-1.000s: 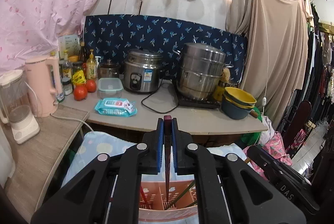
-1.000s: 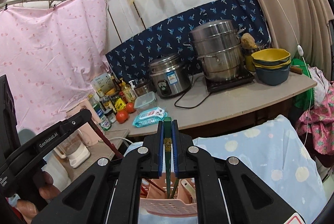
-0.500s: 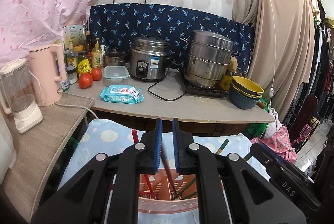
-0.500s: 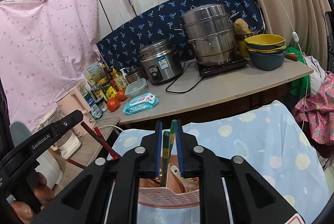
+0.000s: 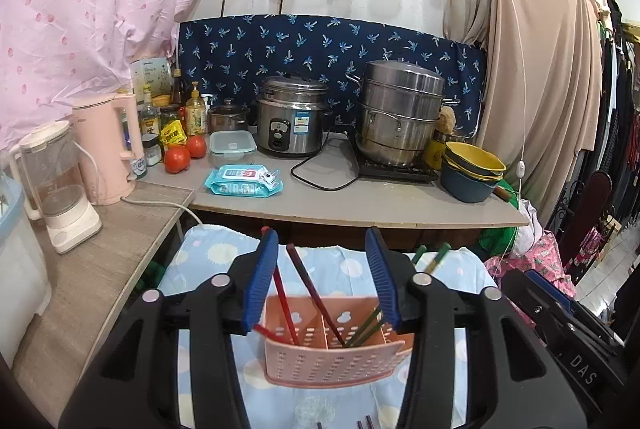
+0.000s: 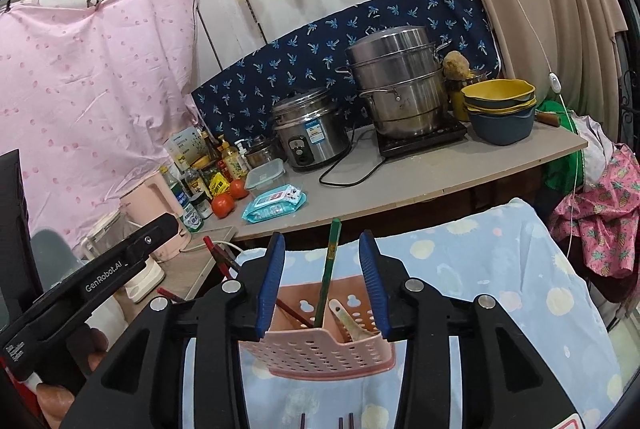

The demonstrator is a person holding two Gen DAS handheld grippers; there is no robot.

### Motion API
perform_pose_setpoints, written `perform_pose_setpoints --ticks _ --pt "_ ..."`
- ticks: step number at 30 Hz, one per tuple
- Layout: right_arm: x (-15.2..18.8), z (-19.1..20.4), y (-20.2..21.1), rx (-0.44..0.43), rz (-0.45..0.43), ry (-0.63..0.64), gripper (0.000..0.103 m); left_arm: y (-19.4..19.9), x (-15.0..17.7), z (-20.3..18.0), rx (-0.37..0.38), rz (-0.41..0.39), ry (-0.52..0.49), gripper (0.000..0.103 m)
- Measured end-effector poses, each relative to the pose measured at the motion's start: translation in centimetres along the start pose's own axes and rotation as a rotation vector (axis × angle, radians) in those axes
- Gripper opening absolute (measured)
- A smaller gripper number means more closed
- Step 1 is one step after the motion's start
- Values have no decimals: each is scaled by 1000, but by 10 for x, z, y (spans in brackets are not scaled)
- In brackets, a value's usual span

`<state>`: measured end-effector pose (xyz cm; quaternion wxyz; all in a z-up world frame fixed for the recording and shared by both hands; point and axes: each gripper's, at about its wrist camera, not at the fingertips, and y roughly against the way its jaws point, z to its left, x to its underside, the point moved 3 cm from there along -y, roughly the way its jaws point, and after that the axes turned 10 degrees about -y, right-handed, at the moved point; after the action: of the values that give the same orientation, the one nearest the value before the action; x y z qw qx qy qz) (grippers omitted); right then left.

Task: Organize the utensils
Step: 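Lower both chopsticks into the pink basket and open both tools, then move both open tools back down to the remaining utensils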

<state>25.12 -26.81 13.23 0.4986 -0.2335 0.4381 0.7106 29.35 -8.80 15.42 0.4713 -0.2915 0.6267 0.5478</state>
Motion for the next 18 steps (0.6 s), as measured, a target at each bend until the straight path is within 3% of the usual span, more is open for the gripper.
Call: perform_pose_setpoints --ticks 18 --pt "47 -1 54 12 57 51 41 54 46 -8 15 51 -13 46"
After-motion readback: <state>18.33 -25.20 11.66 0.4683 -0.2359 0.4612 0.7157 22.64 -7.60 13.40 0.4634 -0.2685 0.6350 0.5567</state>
